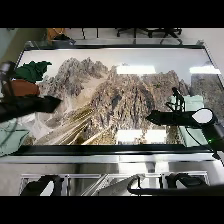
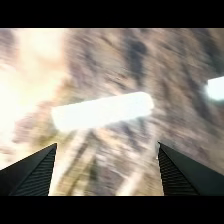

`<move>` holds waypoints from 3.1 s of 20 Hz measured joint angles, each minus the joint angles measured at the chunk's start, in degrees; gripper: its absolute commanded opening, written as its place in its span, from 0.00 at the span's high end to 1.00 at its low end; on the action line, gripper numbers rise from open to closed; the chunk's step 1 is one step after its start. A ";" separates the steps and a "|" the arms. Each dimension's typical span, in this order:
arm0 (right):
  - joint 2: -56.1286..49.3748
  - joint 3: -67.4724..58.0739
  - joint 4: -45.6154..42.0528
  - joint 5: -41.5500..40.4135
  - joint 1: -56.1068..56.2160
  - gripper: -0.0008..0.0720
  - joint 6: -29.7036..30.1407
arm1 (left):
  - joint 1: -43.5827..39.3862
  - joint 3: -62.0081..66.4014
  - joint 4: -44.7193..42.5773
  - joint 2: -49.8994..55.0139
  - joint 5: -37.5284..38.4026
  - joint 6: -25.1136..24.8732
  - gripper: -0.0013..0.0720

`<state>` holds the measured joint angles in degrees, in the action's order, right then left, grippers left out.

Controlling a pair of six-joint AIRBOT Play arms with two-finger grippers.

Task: Fold the shirts.

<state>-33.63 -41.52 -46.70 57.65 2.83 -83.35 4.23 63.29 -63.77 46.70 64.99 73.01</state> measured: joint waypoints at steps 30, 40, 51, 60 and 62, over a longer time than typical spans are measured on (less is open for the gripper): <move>0.00 0.00 0.00 0.02 0.00 0.96 0.00 | 11.26 53.09 -26.71 85.33 -53.00 -5.16 0.40; 0.00 0.00 0.00 0.02 0.00 0.96 -0.02 | 12.41 52.81 -26.80 85.20 -45.57 -6.05 0.96; 0.00 0.00 0.00 0.00 0.00 0.96 -0.02 | 3.06 52.76 -25.46 56.85 -35.91 -4.46 0.96; 0.00 0.00 0.00 0.02 0.00 0.96 0.00 | -12.68 50.51 -6.60 37.92 5.55 1.92 0.96; 0.00 0.00 0.00 0.00 0.00 0.96 0.00 | -17.66 46.49 -4.74 37.29 11.63 3.58 0.96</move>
<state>-33.63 -41.52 -46.70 57.65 2.83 -83.35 -13.43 109.78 -68.51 83.99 76.62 76.60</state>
